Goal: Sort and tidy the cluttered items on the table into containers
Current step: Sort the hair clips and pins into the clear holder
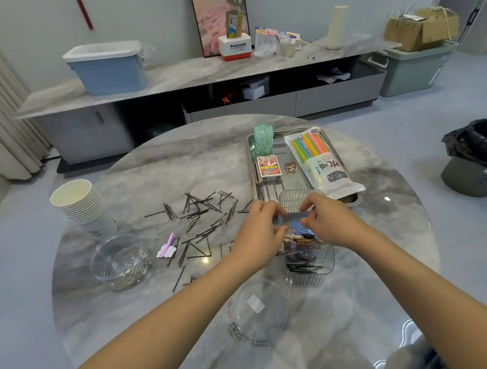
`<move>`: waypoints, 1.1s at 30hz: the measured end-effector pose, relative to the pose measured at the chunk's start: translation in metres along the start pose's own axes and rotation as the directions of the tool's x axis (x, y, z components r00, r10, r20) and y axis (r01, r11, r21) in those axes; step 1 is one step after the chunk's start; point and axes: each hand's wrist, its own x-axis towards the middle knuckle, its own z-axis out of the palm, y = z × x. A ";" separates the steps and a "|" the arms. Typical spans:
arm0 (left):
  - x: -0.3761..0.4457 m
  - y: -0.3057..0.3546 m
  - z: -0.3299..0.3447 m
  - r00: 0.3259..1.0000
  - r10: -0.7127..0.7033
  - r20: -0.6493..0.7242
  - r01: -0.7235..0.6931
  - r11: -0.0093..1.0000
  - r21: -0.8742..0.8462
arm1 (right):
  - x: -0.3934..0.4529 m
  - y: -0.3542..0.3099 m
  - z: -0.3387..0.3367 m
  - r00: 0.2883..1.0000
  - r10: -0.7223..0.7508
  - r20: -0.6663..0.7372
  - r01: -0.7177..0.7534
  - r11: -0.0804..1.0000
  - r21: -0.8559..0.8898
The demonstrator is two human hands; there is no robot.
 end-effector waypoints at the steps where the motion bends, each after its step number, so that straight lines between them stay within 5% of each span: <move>1: -0.001 0.000 0.000 1.000 0.002 -0.001 -0.002 1.000 -0.001 | 0.000 0.001 0.000 0.999 0.030 0.035 -0.031 0.999 0.025; 6: -0.005 -0.002 0.004 1.000 0.024 0.004 -0.023 0.999 -0.034 | -0.003 -0.001 -0.011 0.983 0.043 0.177 -0.113 0.905 0.410; 11: -0.009 -0.009 0.005 1.000 -0.003 0.011 0.004 0.997 -0.074 | -0.002 0.007 -0.003 1.000 -0.020 -0.024 0.023 0.995 0.098; 18: -0.015 -0.012 -0.001 0.999 -0.034 0.021 0.036 0.995 -0.093 | -0.003 0.004 0.002 0.989 -0.047 -0.141 0.064 0.991 0.114; 27: -0.030 -0.057 -0.050 0.983 -0.154 0.104 0.143 0.984 0.108 | -0.016 -0.028 0.038 0.969 -0.232 -0.084 0.246 0.928 0.280; 33: -0.042 -0.110 -0.072 0.927 -0.371 0.055 0.319 0.857 0.405 | -0.019 -0.043 0.072 0.933 -0.351 0.075 0.334 0.926 0.177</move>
